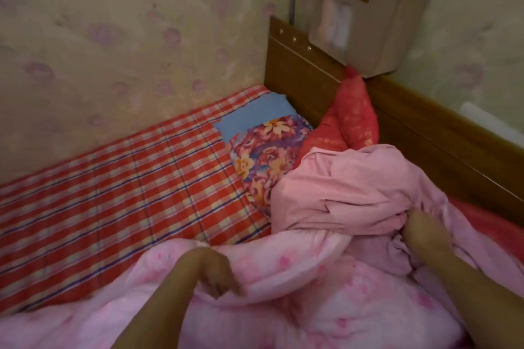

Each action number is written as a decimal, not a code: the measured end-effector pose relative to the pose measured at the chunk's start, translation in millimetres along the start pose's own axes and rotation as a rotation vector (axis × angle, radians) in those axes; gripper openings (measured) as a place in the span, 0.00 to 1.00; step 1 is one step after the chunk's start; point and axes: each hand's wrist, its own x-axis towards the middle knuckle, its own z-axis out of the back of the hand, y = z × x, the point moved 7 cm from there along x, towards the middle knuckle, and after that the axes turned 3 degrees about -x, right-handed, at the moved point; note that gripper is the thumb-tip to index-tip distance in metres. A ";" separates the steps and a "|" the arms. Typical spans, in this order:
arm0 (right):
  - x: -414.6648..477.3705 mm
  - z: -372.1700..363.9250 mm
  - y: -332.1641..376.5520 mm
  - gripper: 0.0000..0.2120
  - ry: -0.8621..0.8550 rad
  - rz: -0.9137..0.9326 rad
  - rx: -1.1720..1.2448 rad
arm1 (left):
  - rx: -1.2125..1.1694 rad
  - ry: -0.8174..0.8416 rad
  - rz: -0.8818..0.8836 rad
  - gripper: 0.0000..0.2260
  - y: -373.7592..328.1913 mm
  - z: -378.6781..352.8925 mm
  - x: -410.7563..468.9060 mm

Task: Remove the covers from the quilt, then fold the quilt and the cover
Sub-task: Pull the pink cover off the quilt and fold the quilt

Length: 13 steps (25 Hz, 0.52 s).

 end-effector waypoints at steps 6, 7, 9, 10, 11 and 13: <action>-30.8 9.5 0.2 0.10 -0.026 0.014 0.042 | 0.003 -0.401 -0.036 0.34 -49.0 4.5 100.6; -41.7 19.9 9.5 0.11 0.066 0.047 0.017 | 0.127 -0.554 -0.130 0.24 -51.2 -8.8 105.4; -64.3 44.3 35.0 0.19 0.257 0.119 -0.083 | 0.050 -0.526 -0.254 0.18 -39.0 -36.8 97.8; -72.8 63.0 55.3 0.20 0.246 0.119 -0.137 | 0.146 -0.590 -0.298 0.20 -25.6 -36.2 110.8; -79.7 89.0 87.1 0.18 0.134 0.157 -0.118 | 0.256 -0.685 -0.337 0.22 -22.9 -28.9 114.2; -100.5 148.9 178.1 0.17 -0.382 0.498 0.020 | 0.466 -0.774 -0.295 0.16 -34.1 -23.4 103.7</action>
